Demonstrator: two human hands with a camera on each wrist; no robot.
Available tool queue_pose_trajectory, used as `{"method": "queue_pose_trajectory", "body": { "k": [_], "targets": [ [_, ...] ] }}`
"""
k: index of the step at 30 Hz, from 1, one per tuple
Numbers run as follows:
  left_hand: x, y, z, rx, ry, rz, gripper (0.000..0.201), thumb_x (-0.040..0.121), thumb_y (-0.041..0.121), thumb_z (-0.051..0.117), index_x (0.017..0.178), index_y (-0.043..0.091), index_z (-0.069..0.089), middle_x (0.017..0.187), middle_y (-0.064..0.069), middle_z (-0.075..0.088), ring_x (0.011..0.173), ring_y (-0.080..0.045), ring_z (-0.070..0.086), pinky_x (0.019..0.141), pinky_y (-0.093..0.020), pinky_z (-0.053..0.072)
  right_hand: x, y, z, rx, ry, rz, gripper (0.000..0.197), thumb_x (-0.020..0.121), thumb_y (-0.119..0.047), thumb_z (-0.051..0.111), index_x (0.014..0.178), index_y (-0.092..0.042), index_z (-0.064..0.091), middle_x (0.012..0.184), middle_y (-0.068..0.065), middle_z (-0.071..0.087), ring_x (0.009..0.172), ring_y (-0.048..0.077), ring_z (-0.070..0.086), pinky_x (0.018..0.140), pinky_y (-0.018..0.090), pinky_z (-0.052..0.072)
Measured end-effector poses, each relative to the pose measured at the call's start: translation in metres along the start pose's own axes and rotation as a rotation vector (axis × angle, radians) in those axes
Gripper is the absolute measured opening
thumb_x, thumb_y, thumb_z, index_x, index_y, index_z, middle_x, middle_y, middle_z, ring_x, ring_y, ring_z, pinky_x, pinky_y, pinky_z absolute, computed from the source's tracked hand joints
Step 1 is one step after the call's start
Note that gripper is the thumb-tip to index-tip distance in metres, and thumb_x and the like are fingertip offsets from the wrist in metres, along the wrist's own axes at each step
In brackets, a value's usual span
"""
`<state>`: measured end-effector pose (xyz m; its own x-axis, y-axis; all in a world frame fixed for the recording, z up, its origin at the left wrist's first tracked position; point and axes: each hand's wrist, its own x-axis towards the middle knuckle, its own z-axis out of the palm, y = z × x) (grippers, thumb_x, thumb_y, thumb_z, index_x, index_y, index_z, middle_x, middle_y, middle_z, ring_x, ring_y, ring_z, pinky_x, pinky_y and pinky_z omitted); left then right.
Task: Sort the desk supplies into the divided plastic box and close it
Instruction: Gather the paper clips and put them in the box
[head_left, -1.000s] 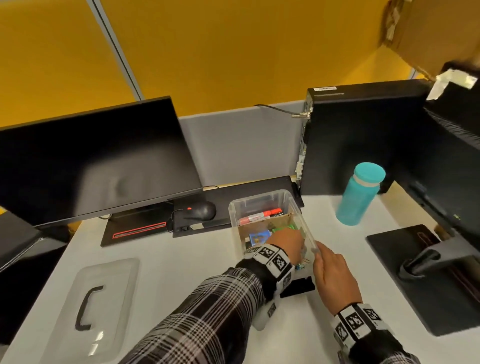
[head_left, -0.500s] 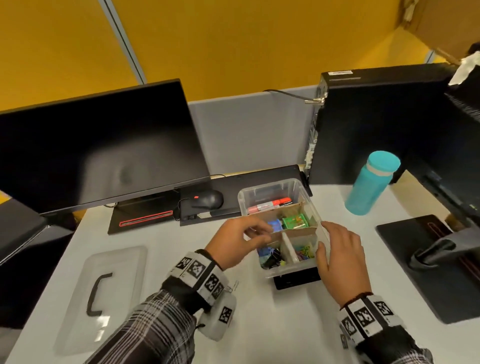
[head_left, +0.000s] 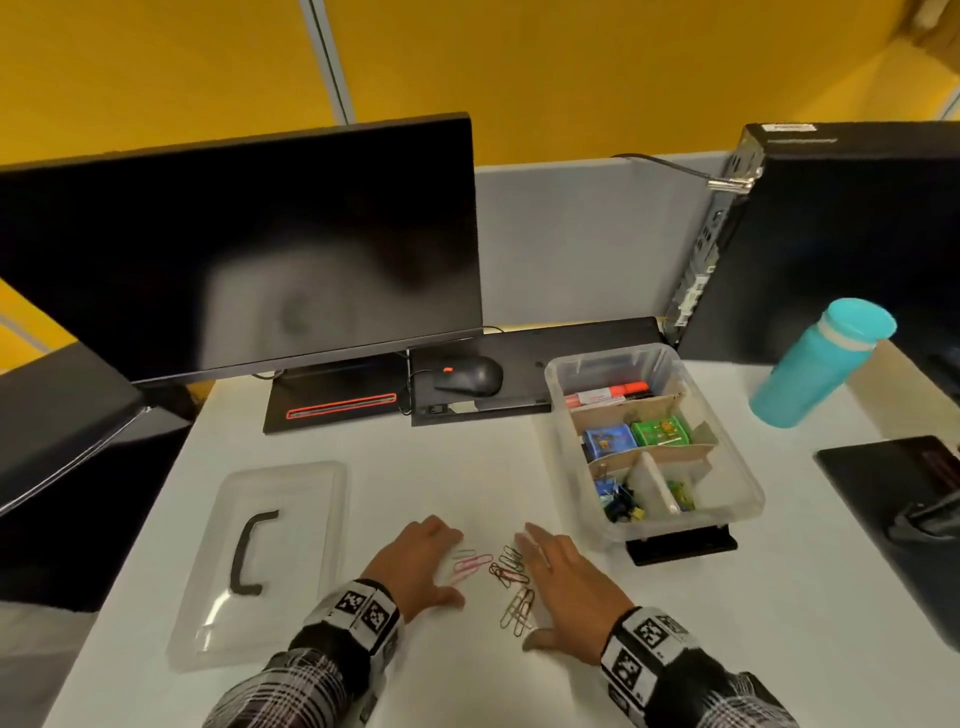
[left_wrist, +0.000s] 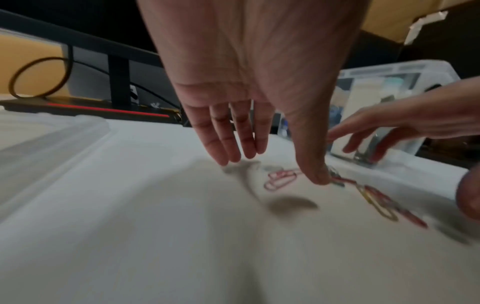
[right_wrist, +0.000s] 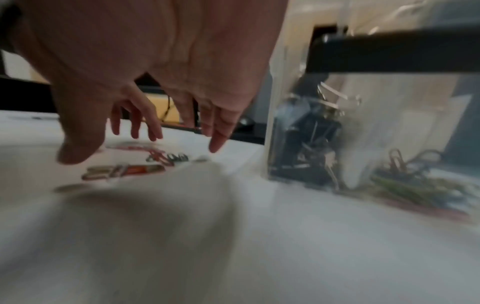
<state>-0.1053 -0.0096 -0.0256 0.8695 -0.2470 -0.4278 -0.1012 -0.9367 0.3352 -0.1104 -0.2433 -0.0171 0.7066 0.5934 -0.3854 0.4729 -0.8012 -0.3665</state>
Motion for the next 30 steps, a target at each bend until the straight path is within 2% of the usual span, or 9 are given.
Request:
{"method": "queue_pose_trajectory", "body": {
  "k": [2,4,7,10,12,16,24,26,30],
  "targets": [
    [0.002,-0.001,0.007,0.020,0.026,0.029,0.073,0.073,0.054,0.069,0.135,0.026,0.041,0.130,0.006,0.042,0.116,-0.015,0.042,0.098,-0.028,0.040,0.010,0.004,0.009,-0.002,-0.017,0.092,0.117,0.072,-0.058,0.067,0.149,-0.013,-0.008,0.157,0.009,-0.003,0.144,0.029,0.003,0.118,0.036,0.011],
    [0.006,0.000,0.011,0.020,0.055,0.056,0.064,0.076,0.050,0.069,0.131,0.026,0.045,0.128,0.006,0.044,0.113,-0.015,0.043,0.096,-0.029,0.041,0.018,0.008,0.017,0.006,0.049,0.112,0.116,0.067,-0.060,0.070,0.150,-0.016,0.003,0.152,0.008,0.011,0.138,0.027,0.014,0.116,0.034,0.019],
    [0.011,0.003,0.011,0.005,0.063,0.093,0.048,0.082,0.041,0.066,0.124,0.024,0.050,0.124,0.005,0.047,0.112,-0.017,0.044,0.093,-0.030,0.042,0.024,0.011,0.025,0.187,0.126,0.091,0.093,0.065,-0.054,0.075,0.143,-0.027,0.031,0.131,-0.001,0.028,0.123,0.018,0.028,0.107,0.029,0.032],
    [0.014,0.002,0.011,0.023,0.072,0.136,0.035,0.087,0.035,0.061,0.118,0.020,0.053,0.121,0.003,0.049,0.111,-0.017,0.045,0.088,-0.032,0.043,0.025,0.009,0.034,0.313,0.204,0.070,0.065,0.074,-0.046,0.072,0.131,-0.026,0.048,0.115,-0.007,0.032,0.110,0.012,0.036,0.098,0.022,0.037],
    [0.014,0.001,0.012,0.036,0.080,0.153,0.031,0.090,0.031,0.057,0.118,0.018,0.054,0.121,0.001,0.049,0.112,-0.018,0.045,0.088,-0.033,0.044,0.028,0.003,0.038,0.319,0.260,0.067,0.048,0.082,-0.040,0.066,0.125,-0.023,0.054,0.112,-0.006,0.039,0.105,0.010,0.042,0.092,0.019,0.039],
    [0.016,-0.001,0.012,0.024,0.113,0.175,0.026,0.092,0.029,0.054,0.115,0.016,0.056,0.117,-0.001,0.052,0.109,-0.018,0.048,0.086,-0.032,0.044,0.041,-0.010,0.039,0.258,0.292,0.097,0.028,0.091,-0.031,0.056,0.115,-0.018,0.057,0.113,0.001,0.048,0.104,0.017,0.050,0.085,0.025,0.043],
    [0.020,0.000,0.012,-0.015,0.122,0.138,0.023,0.094,0.029,0.048,0.110,0.014,0.056,0.113,-0.005,0.055,0.106,-0.021,0.051,0.087,-0.033,0.045,0.053,-0.019,0.037,0.211,0.273,0.191,0.019,0.094,-0.023,0.046,0.107,-0.010,0.053,0.113,0.006,0.048,0.099,0.021,0.049,0.082,0.029,0.041],
    [0.021,0.000,0.011,-0.060,0.118,0.107,0.022,0.093,0.029,0.049,0.109,0.015,0.056,0.112,-0.004,0.056,0.104,-0.021,0.052,0.086,-0.032,0.044,0.053,-0.020,0.034,0.237,0.277,0.216,0.018,0.094,-0.024,0.047,0.104,-0.010,0.052,0.107,0.004,0.049,0.089,0.018,0.050,0.078,0.027,0.041],
    [0.023,0.002,0.011,-0.108,0.084,0.056,0.021,0.092,0.025,0.051,0.109,0.014,0.055,0.110,-0.005,0.058,0.102,-0.022,0.054,0.084,-0.029,0.042,0.051,-0.015,0.026,0.417,0.279,0.261,0.012,0.092,-0.026,0.053,0.089,-0.015,0.052,0.079,-0.003,0.052,0.067,0.012,0.046,0.063,0.020,0.038]
  ]
}}
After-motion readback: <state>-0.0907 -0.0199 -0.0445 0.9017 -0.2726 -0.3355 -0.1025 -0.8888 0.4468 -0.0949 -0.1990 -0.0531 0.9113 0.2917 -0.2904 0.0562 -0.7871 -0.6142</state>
